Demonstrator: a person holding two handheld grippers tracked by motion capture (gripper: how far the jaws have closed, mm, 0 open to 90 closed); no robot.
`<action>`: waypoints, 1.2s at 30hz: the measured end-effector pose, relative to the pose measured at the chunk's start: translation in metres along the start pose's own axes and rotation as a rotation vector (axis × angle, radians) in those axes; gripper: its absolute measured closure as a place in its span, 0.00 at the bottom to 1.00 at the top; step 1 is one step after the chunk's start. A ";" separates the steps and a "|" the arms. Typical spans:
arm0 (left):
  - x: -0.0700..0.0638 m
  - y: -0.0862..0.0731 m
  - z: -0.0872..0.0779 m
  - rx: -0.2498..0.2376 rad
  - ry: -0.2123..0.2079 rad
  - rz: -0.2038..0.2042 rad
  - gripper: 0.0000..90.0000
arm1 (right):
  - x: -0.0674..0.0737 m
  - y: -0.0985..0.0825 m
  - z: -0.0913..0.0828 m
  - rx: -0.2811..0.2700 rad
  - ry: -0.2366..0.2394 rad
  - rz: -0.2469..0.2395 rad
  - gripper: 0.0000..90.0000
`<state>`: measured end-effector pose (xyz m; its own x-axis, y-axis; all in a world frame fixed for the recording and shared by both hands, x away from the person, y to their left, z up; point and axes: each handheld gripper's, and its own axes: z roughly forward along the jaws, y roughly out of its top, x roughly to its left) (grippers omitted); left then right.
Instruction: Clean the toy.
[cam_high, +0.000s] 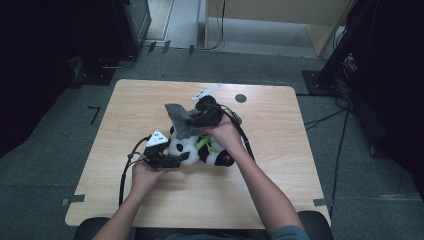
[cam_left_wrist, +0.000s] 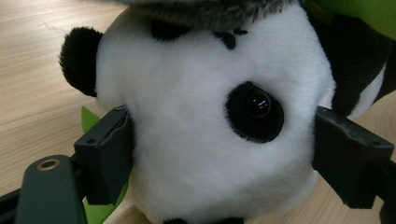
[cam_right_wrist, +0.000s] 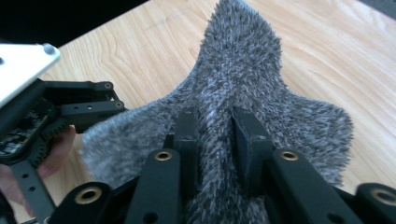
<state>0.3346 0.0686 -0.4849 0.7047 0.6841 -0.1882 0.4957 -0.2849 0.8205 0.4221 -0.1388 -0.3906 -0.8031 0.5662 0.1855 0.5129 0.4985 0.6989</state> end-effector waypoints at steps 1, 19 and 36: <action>0.000 0.000 0.000 0.001 0.001 -0.002 0.17 | 0.001 0.000 0.005 0.013 0.001 -0.001 0.78; -0.002 0.002 -0.001 0.033 0.019 -0.020 0.26 | 0.009 0.000 0.031 0.068 -0.018 0.003 0.70; -0.003 0.006 0.000 0.040 0.012 -0.044 0.30 | -0.013 -0.008 0.002 0.078 -0.092 0.006 0.83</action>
<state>0.3350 0.0647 -0.4795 0.6757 0.7044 -0.2173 0.5463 -0.2806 0.7892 0.4290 -0.1482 -0.4000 -0.7704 0.6256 0.1229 0.5426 0.5421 0.6417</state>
